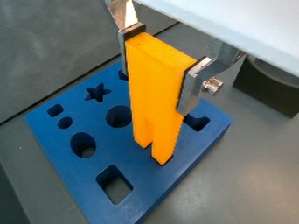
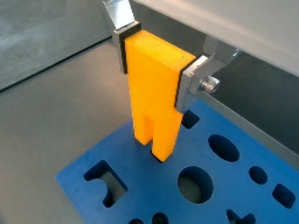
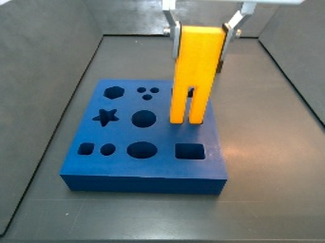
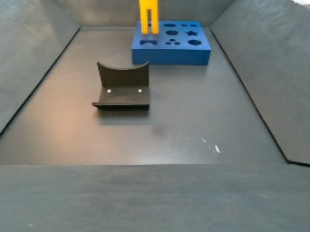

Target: Insert the double-square object.

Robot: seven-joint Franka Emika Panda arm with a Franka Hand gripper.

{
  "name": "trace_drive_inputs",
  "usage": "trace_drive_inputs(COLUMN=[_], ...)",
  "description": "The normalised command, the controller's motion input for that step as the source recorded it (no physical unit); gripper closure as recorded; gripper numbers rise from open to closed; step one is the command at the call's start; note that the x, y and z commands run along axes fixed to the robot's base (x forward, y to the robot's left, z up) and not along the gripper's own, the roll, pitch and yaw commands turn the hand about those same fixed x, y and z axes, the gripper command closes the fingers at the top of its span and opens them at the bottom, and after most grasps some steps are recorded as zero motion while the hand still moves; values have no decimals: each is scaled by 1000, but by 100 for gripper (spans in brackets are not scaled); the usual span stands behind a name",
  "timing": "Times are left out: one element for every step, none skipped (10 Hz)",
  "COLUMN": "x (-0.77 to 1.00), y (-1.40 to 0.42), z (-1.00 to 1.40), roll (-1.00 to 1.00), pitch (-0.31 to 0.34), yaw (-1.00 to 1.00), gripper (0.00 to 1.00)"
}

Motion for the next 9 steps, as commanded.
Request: trace_drive_inputs(x=[117,23,0,0,0,0,0,0,17], y=[-91,-26,0,0,0,0,0,0,0], z=[-283,-360,-489,-691,-823,-840,-811,-723,-863], roll=[4,54,94,144,193,200,176,121,90], pitch=[0,0,0,0,0,0,0,0,0], yaw=[-143,-123,-120,-109,-86,-83,-77,-57,-63], gripper=[100,100,100,100,100,100,100,100,100])
